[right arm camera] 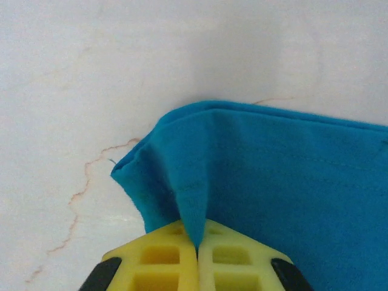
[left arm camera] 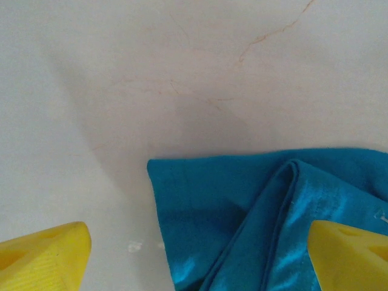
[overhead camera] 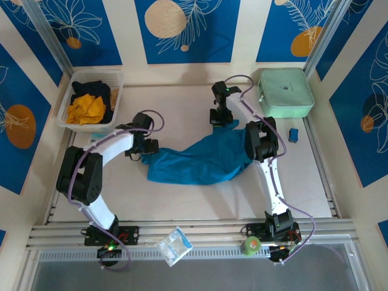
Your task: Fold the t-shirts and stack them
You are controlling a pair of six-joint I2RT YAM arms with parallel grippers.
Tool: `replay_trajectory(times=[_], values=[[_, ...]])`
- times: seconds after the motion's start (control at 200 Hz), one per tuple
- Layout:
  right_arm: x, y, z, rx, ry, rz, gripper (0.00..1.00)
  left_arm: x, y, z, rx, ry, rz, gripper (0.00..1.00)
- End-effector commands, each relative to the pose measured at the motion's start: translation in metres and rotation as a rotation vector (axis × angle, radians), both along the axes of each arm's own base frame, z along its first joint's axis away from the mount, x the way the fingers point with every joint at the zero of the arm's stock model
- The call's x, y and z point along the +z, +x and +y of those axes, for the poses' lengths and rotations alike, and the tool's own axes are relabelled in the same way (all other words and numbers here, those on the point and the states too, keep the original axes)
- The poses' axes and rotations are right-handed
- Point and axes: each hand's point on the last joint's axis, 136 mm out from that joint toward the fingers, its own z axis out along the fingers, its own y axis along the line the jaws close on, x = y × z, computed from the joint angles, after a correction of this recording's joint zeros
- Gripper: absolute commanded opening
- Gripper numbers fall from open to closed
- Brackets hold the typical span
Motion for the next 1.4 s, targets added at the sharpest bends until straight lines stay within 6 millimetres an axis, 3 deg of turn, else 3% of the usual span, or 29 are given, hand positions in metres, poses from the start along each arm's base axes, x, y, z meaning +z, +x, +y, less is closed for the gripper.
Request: replay_trajectory(times=[0.0, 0.13, 0.26, 0.45, 0.65, 0.735, 0.851, 0.891, 1.021, 1.156, 1.311, 1.391], values=[[0.023, -0.003, 0.007, 0.021, 0.022, -0.024, 0.0, -0.008, 0.006, 0.001, 0.032, -0.031, -0.015, 0.9], [0.058, -0.004, 0.007, 0.027, 0.034, -0.09, 0.0, -0.021, 0.012, 0.001, 0.05, -0.039, -0.013, 0.8], [0.077, -0.012, 0.008, 0.033, 0.052, -0.115, 0.0, -0.032, 0.02, 0.003, 0.075, -0.05, -0.009, 0.66], [0.078, -0.025, 0.009, 0.046, 0.048, -0.112, 0.0, -0.027, 0.027, 0.006, 0.103, -0.064, -0.036, 0.57], [0.066, -0.033, 0.009, 0.046, 0.045, -0.084, 0.0, -0.031, 0.028, 0.009, 0.1, -0.06, -0.03, 0.45], [0.063, -0.036, 0.01, 0.047, 0.045, -0.075, 0.0, -0.041, 0.029, 0.009, 0.098, -0.069, -0.016, 0.31], [0.064, -0.039, 0.009, 0.048, 0.045, -0.074, 0.0, -0.048, 0.033, 0.006, 0.084, -0.079, -0.007, 0.0], [0.067, -0.04, 0.008, 0.047, 0.044, -0.079, 0.0, -0.045, 0.035, 0.005, 0.08, -0.082, -0.014, 0.0], [0.088, -0.044, 0.0, 0.033, 0.036, -0.13, 0.0, -0.008, 0.044, 0.003, 0.057, -0.099, -0.1, 0.0], [0.128, -0.053, -0.008, 0.011, 0.055, -0.226, 0.0, 0.064, 0.047, 0.006, 0.019, -0.096, -0.248, 0.0], [0.174, -0.072, -0.019, -0.011, 0.08, -0.339, 0.0, 0.147, 0.033, 0.015, -0.021, -0.086, -0.405, 0.0], [0.19, -0.082, -0.023, -0.022, 0.096, -0.377, 0.0, 0.17, 0.021, 0.019, -0.036, -0.082, -0.442, 0.0]])
